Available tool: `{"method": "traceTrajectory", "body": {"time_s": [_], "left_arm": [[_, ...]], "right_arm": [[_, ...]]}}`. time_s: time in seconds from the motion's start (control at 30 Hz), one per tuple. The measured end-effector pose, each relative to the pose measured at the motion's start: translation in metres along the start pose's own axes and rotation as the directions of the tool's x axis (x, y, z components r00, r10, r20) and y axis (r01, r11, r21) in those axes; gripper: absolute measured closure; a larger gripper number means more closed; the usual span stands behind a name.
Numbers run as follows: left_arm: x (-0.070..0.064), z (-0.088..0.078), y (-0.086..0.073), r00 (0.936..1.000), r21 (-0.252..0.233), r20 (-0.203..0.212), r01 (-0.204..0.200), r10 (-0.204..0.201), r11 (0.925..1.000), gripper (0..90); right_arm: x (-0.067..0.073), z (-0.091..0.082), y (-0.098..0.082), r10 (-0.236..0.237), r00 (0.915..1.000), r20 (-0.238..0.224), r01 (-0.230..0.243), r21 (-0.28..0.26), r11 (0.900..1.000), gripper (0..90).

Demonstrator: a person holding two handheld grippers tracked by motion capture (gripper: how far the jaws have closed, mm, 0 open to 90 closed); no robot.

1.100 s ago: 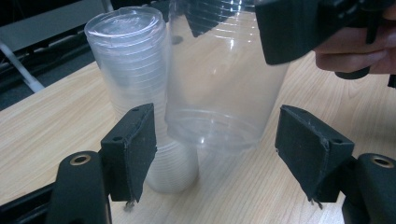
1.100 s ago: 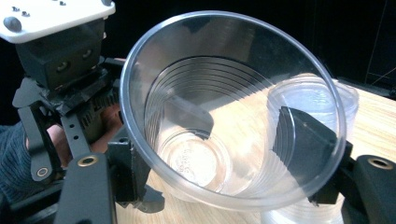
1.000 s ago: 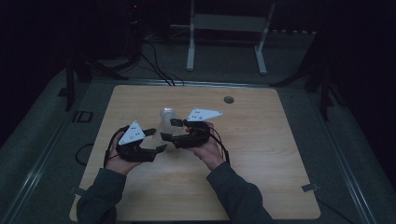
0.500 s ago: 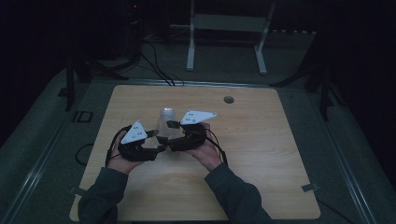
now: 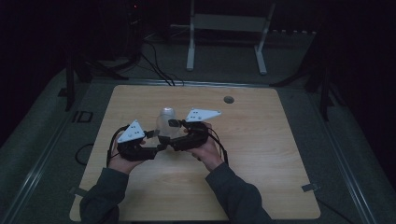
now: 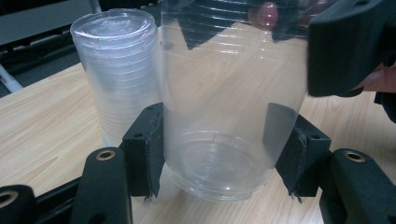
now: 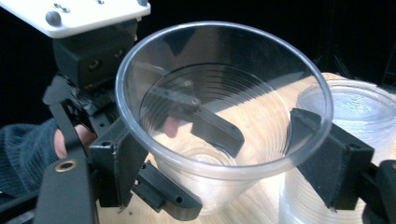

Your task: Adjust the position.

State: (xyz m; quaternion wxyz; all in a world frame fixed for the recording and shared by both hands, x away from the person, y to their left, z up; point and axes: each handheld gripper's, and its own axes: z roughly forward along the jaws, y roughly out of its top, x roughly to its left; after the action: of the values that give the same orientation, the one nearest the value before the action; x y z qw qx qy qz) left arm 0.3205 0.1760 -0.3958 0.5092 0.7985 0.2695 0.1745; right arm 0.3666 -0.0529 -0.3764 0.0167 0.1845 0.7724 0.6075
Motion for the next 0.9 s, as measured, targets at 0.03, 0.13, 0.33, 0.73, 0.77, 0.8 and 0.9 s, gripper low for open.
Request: {"method": "traceTrajectory", "body": {"time_s": [0.03,0.13,0.33,0.73,0.77,0.8,0.9], "left_arm": [[0.0003,0.0003,-0.0003,1.0,-0.006,0.002,0.005,-0.005,1.0,41.2],[0.0008,0.0014,-0.0009,0.9998,-0.019,0.012,0.018,-0.018,0.9997,41.3],[0.0018,0.0027,-0.0028,0.9977,-0.06,0.048,0.051,-0.048,0.9969,41.3],[0.004,0.0034,-0.0084,0.9906,-0.111,0.102,0.103,-0.092,0.9885,41.4],[0.0039,0.0039,-0.0088,0.9904,-0.11,0.105,0.102,-0.091,0.9886,41.3],[0.0038,0.0043,-0.0091,0.9908,-0.109,0.104,0.098,-0.087,0.9891,41.3],[0.0027,0.0057,-0.0097,0.9913,-0.104,0.102,0.094,-0.084,0.9901,41.2]], "right_arm": [[-0.0004,-0.0004,-0.0002,0.0,1.0,-0.004,0.0,-0.004,1.0,20.9],[-0.0015,-0.0018,-0.0003,0.009,0.9997,-0.021,-0.009,-0.021,1.0,20.7],[-0.0035,-0.005,0.0009,0.03,0.998,-0.056,-0.034,-0.066,0.997,21.0],[-0.0037,-0.0048,0.002,0.032,0.9953,-0.091,-0.043,-0.112,0.993,23.1],[-0.0037,-0.0046,0.0021,0.034,0.9951,-0.093,-0.044,-0.113,0.993,23.2],[-0.0035,-0.0044,0.0023,0.032,0.9951,-0.093,-0.042,-0.111,0.993,23.5],[-0.003,-0.0041,0.0025,0.025,0.9956,-0.091,-0.035,-0.107,0.994,27.3]]}}
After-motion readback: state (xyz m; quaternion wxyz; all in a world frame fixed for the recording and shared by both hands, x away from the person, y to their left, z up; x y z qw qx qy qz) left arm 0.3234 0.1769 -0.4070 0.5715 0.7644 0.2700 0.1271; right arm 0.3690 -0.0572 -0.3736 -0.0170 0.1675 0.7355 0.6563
